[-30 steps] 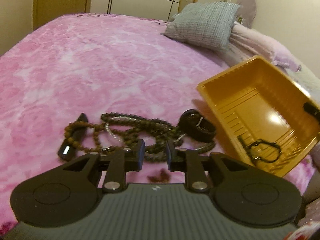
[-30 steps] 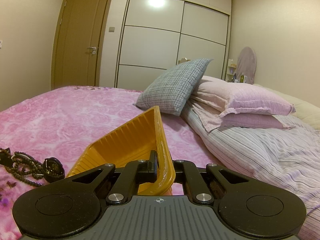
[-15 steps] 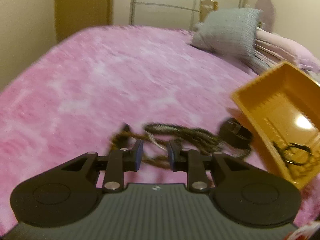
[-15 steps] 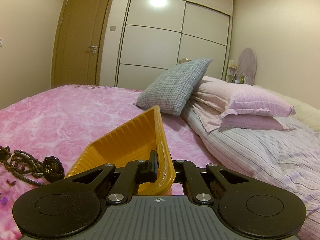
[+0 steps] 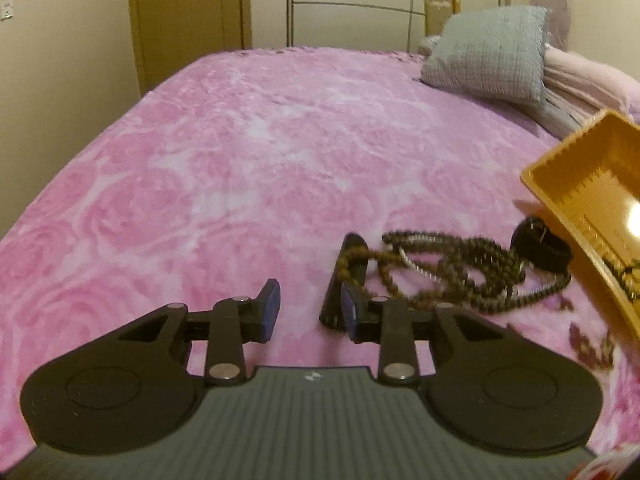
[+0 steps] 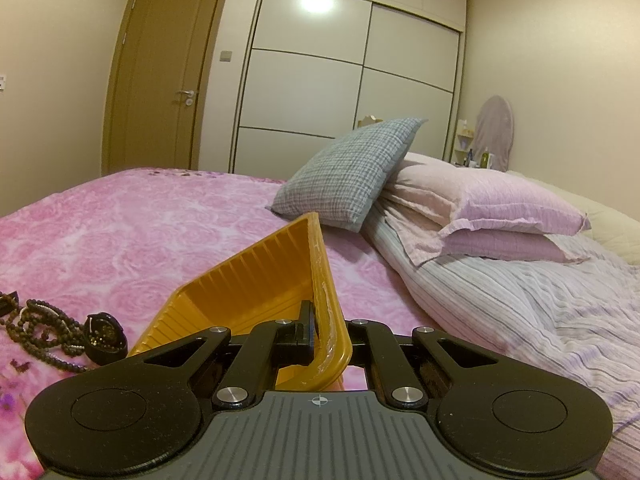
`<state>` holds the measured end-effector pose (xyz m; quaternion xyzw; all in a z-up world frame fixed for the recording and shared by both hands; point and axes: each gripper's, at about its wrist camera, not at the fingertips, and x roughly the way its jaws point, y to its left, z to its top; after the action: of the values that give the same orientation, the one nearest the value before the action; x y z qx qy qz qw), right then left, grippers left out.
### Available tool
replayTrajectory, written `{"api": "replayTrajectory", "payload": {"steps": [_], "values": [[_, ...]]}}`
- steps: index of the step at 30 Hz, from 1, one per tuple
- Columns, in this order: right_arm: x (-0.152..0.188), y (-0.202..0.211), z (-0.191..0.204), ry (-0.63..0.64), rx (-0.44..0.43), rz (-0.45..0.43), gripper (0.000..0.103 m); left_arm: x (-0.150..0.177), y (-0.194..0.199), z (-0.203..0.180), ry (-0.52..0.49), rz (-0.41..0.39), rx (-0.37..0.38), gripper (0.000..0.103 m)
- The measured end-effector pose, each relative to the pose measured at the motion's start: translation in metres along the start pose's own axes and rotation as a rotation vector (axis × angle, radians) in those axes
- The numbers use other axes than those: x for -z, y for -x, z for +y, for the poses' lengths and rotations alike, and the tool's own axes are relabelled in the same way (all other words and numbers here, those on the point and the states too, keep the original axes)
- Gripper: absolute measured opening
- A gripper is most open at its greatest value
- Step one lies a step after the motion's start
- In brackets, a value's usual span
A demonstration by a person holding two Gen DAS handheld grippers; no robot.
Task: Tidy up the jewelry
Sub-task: 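Grasp the black cylinder pendant with the left tool, then place the black pendant into the orange tray with the left tool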
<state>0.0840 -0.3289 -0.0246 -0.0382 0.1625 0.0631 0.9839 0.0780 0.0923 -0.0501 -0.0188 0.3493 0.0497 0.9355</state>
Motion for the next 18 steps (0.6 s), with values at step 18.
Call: {"api": "replayTrajectory", "payload": {"steps": [18], "values": [[0.0, -0.001, 0.0, 0.005, 0.001, 0.001, 0.006, 0.002, -0.016, -0.018, -0.063, 0.031, -0.044, 0.02]]}}
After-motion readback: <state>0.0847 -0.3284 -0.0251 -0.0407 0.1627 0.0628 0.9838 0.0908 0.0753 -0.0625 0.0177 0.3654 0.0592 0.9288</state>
